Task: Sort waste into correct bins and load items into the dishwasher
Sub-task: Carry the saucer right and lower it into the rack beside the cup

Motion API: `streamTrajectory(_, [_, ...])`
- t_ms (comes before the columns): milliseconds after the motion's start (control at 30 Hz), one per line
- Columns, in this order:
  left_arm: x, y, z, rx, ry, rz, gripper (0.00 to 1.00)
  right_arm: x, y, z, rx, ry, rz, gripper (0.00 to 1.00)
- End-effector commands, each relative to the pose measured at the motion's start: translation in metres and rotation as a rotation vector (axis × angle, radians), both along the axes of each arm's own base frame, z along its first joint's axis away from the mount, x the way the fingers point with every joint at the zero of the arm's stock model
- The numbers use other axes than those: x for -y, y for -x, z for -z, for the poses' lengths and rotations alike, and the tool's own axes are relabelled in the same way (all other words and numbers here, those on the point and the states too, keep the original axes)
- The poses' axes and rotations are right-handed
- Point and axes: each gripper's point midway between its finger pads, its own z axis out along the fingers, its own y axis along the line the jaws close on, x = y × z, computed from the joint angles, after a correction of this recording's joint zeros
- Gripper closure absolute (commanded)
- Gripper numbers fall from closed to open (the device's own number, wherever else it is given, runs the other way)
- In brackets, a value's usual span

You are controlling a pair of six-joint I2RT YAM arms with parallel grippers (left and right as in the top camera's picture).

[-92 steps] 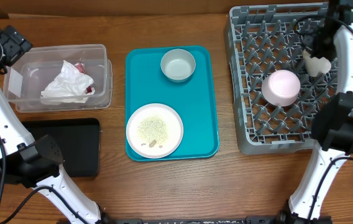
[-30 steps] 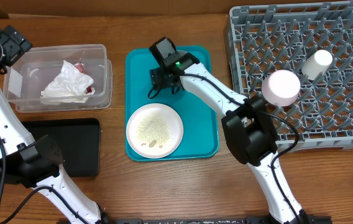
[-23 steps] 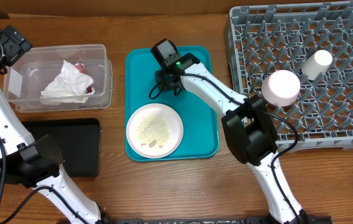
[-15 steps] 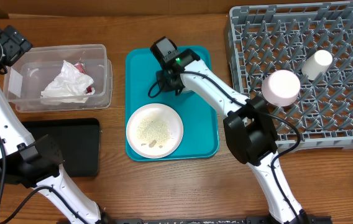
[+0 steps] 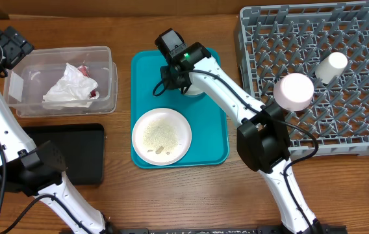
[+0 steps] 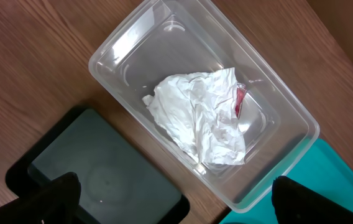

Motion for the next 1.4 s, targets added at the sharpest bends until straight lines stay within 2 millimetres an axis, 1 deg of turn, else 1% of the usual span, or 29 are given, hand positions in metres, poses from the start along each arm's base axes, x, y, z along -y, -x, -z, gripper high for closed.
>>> streamTrajectory(0, [0.001,-0.001,0.002,-0.012,-0.009,0.02,0.0,0.003,0.005,0.0,0.006,0.017,-0.001,0.8])
streamTrajectory(100, [0.001,-0.001,0.002,-0.012,-0.009,0.02,0.0,0.006,0.01,0.012,-0.015,0.031,-0.002,0.8])
streamTrajectory(200, [0.001,-0.001,0.002,-0.012,-0.009,0.02,0.0,0.008,0.012,0.017,-0.027,0.04,-0.002,0.8])
streamTrajectory(300, [0.001,-0.001,0.002,-0.012,-0.009,0.02,0.0,0.008,0.012,0.017,-0.025,0.038,-0.002,0.87])
streamTrajectory(400, [0.001,-0.001,0.002,-0.012,-0.009,0.02,0.0,0.008,0.011,0.008,-0.019,0.033,-0.001,0.96])
streamTrajectory(500, [0.001,-0.001,0.002,-0.012,-0.009,0.02,0.0,0.007,0.011,-0.009,-0.009,0.026,0.0,0.96])
streamTrajectory(600, [0.001,-0.001,0.002,-0.012,-0.009,0.02,0.0,0.007,0.011,-0.037,0.007,0.009,0.011,0.96])
streamTrajectory(700, [0.001,-0.001,0.002,-0.012,-0.009,0.02,0.0,0.013,0.01,-0.074,0.031,-0.017,0.04,0.96])
streamTrajectory(767, [0.001,-0.001,0.002,-0.012,-0.009,0.02,0.0,0.028,0.006,-0.104,0.056,-0.029,0.067,0.96])
streamTrajectory(800, [0.001,-0.001,0.002,-0.012,-0.009,0.02,0.0,0.04,0.003,-0.119,0.072,-0.027,0.089,0.96])
streamTrajectory(833, [0.001,-0.001,0.002,-0.012,-0.009,0.02,0.0,0.056,-0.001,-0.134,0.088,-0.025,0.119,0.96])
streamTrajectory(867, [0.001,-0.001,0.002,-0.012,-0.009,0.02,0.0,0.074,-0.004,-0.148,0.098,-0.027,0.152,0.96])
streamTrajectory(933, [0.001,-0.001,0.002,-0.012,-0.009,0.02,0.0,0.11,-0.007,-0.17,0.101,-0.034,0.223,0.96])
streamTrajectory(1000, [0.001,-0.001,0.002,-0.012,-0.009,0.02,0.0,0.157,-0.008,-0.187,0.09,-0.035,0.324,0.96])
streamTrajectory(1033, [0.001,-0.001,0.002,-0.012,-0.009,0.02,0.0,0.183,-0.007,-0.195,0.082,-0.033,0.377,0.96])
streamTrajectory(1067, [0.001,-0.001,0.002,-0.012,-0.009,0.02,0.0,0.204,-0.005,-0.2,0.074,-0.033,0.415,0.96])
streamTrajectory(1100, [0.001,-0.001,0.002,-0.012,-0.009,0.02,0.0,0.232,-0.003,-0.206,0.061,-0.04,0.47,0.96])
streamTrajectory(1133, [0.001,-0.001,0.002,-0.012,-0.009,0.02,0.0,0.254,-0.002,-0.21,0.055,-0.058,0.515,0.96])
streamTrajectory(1167, [0.001,-0.001,0.002,-0.012,-0.009,0.02,0.0,0.274,-0.002,-0.216,0.048,-0.104,0.526,0.96])
streamTrajectory(1267, [0.001,-0.001,0.002,-0.012,-0.009,0.02,0.0,0.322,-0.001,-0.229,0.035,-0.264,0.552,0.96])
streamTrajectory(1333, [0.001,-0.001,0.002,-0.012,-0.009,0.02,0.0,0.353,0.001,-0.234,0.03,-0.379,0.569,0.96])
streamTrajectory(1367, [0.001,-0.001,0.002,-0.012,-0.009,0.02,0.0,0.366,0.002,-0.236,0.021,-0.44,0.581,0.96])
